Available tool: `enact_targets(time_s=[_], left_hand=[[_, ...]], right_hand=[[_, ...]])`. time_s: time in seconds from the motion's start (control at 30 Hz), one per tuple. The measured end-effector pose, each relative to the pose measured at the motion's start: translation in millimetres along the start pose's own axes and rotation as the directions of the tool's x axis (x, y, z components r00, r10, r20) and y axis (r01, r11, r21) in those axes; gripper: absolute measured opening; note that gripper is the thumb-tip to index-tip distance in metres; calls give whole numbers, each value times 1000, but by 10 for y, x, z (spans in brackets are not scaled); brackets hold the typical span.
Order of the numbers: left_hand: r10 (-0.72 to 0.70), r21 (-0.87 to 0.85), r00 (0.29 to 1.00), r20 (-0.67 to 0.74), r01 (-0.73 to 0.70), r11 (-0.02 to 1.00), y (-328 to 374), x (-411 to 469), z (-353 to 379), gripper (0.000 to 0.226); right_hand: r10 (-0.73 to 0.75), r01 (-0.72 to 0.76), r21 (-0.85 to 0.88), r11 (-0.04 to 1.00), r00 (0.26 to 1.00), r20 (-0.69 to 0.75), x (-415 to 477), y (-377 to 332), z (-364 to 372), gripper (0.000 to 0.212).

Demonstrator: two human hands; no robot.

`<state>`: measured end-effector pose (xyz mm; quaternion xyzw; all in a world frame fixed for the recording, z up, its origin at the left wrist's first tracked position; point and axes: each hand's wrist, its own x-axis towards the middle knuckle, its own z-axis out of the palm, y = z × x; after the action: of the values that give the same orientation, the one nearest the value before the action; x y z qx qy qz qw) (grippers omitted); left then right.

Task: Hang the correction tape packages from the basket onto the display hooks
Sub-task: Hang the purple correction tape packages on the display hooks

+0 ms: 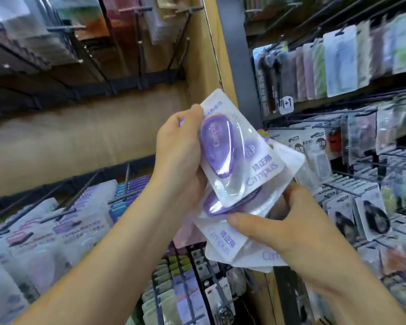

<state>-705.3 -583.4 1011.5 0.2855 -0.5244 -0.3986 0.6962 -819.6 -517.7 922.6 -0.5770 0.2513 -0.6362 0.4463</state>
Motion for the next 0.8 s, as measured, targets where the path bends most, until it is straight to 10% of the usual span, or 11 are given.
enact_targets(time_s=[0.23,0.8], left_hand=[[355,201,935,11,-349,915,446,492,-45,18],[552,482,820,150,-548,683,604,1344,183,10]], right_hand=[[-71,68,-69,995,996,-46,133,-305,-190,30],[-191,193,-47,980,981,45,613,-379,-144,30]])
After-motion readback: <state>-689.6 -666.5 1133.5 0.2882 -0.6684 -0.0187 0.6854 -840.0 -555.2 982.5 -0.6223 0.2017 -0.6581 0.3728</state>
